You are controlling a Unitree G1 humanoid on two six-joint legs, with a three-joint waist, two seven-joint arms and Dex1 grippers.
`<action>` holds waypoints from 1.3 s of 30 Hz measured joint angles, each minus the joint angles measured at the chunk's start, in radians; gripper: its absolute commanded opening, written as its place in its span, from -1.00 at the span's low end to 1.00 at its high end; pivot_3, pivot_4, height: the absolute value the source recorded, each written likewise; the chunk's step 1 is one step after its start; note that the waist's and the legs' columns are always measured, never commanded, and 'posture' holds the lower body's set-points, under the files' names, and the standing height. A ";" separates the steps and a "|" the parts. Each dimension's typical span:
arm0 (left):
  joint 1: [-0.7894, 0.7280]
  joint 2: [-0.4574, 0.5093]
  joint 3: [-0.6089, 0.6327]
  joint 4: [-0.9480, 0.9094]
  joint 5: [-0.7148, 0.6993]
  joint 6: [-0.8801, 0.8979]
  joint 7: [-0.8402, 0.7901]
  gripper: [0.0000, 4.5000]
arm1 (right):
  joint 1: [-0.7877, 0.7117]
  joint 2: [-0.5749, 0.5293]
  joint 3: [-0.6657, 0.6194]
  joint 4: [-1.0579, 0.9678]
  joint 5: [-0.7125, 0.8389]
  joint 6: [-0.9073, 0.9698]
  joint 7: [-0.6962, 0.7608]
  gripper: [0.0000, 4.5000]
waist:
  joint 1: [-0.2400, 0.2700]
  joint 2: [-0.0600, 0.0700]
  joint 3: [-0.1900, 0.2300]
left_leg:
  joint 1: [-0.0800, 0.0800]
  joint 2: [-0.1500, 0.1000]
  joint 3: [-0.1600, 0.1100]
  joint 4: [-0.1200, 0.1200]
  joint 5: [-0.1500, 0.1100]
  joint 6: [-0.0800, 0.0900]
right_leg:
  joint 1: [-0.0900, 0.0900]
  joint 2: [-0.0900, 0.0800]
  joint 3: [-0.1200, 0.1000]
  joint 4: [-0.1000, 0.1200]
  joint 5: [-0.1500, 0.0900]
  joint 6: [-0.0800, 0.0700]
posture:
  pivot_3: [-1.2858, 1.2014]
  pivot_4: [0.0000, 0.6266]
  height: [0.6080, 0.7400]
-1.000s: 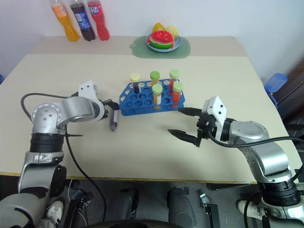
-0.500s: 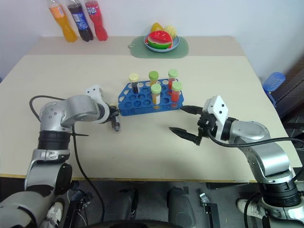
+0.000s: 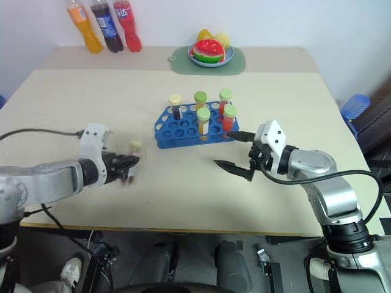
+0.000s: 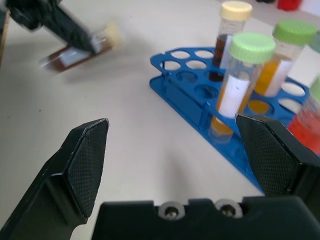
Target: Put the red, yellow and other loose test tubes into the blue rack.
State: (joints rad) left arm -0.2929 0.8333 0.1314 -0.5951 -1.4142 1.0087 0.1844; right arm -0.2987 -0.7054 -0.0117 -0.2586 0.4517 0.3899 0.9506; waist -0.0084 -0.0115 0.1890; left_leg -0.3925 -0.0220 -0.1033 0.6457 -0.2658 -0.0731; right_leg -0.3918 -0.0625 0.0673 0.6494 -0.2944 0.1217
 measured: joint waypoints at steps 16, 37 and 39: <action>-0.050 -0.521 -0.307 0.472 1.140 -1.104 -0.443 -0.67 | 0.013 0.009 -0.013 0.020 -0.014 -0.010 -0.012 1.00 | -0.002 0.000 0.000 | 0.000 0.001 0.000 0.001 -0.004 0.008 | 0.001 0.000 0.000 -0.001 0.001 0.001 | 0.03 -0.52 1.00; -0.168 -0.759 -0.276 1.107 1.341 -1.598 -0.508 -0.67 | 0.059 -0.001 -0.051 -0.035 -0.005 0.018 -0.055 1.00 | -0.002 0.000 -0.001 | 0.001 0.000 0.000 0.002 -0.004 0.008 | 0.002 0.000 0.000 0.000 0.001 0.002 | 0.03 -0.52 1.00; -0.152 -0.771 -0.264 1.113 1.319 -1.586 -0.524 -0.67 | 0.059 -0.001 -0.051 -0.035 -0.005 0.018 -0.059 1.00 | -0.002 0.000 -0.001 | 0.001 0.000 -0.001 0.002 -0.004 0.008 | 0.002 0.000 0.000 0.000 0.001 0.003 | 0.03 -0.52 1.00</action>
State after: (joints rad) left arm -0.4446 0.0624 -0.1327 0.5182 -0.0949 -0.5778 -0.3396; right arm -0.2395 -0.7068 -0.0631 -0.2935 0.4468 0.4079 0.8916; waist -0.0102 -0.0112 0.1881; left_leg -0.3915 -0.0218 -0.1038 0.6481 -0.2702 -0.0649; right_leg -0.3902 -0.0627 0.0673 0.6497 -0.2933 0.1243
